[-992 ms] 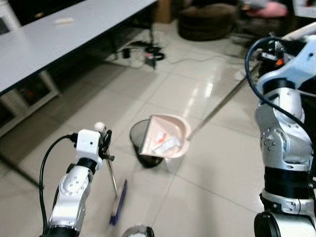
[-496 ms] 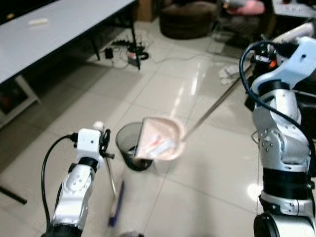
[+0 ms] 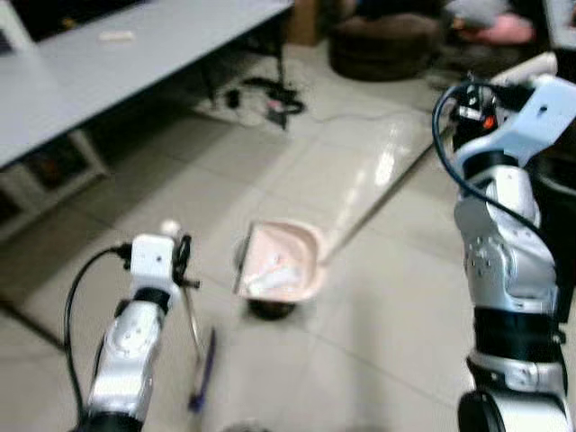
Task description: Sweep floor
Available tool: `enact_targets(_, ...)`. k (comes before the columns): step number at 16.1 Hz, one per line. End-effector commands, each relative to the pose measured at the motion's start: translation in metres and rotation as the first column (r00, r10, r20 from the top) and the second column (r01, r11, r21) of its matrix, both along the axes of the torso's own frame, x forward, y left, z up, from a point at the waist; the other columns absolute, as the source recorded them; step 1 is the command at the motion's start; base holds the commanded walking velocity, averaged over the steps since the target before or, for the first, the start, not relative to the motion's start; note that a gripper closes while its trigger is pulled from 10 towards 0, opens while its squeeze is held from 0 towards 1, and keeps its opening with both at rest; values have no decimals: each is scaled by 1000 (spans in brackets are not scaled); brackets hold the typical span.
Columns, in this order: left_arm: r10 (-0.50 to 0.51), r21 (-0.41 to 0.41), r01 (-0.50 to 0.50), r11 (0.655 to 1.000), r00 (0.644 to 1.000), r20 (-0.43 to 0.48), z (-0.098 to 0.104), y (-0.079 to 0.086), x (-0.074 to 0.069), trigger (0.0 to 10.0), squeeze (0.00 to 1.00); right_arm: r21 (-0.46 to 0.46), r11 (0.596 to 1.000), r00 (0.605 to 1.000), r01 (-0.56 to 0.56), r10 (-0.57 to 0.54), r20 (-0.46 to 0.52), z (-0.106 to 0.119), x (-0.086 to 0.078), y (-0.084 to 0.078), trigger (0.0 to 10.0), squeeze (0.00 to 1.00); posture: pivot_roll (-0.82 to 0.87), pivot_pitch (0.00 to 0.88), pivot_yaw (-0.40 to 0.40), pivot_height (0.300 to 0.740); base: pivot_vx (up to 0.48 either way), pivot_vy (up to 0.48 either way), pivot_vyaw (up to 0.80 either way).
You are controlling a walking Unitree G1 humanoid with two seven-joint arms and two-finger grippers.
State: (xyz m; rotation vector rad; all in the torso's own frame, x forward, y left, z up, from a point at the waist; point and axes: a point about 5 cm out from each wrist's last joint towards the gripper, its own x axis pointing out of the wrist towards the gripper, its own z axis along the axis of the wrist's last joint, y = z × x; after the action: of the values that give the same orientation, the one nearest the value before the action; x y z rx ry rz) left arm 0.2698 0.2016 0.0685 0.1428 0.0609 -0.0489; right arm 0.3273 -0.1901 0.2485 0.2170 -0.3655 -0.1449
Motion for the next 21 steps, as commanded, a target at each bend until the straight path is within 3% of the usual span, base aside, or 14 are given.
enact_targets(1, 3, 13, -4, 1000, 999, 47, 10, 4, 4, 10000, 0, -1, 1000, 998, 14, -14, 66, 13, -2, -1, 10000, 0, 37, 2, 47, 740, 341, 0, 431)
enact_targets(11, -24, 25, 23, 999, 999, 41, 9, -1, 7, 10000, 0, 82, 994, 994, 72, -79, 75, 11, -3, -16, 10000, 0, 27, 7, 67, 740, 341, 0, 0)
enact_targets(21, -34, 23, 33, 999, 999, 36, 6, -6, 4, 10000, 0, 107, 993, 995, 53, -62, 83, 10, -4, -16, 10000, 0, 20, 13, 68, 740, 342, 0, 0)
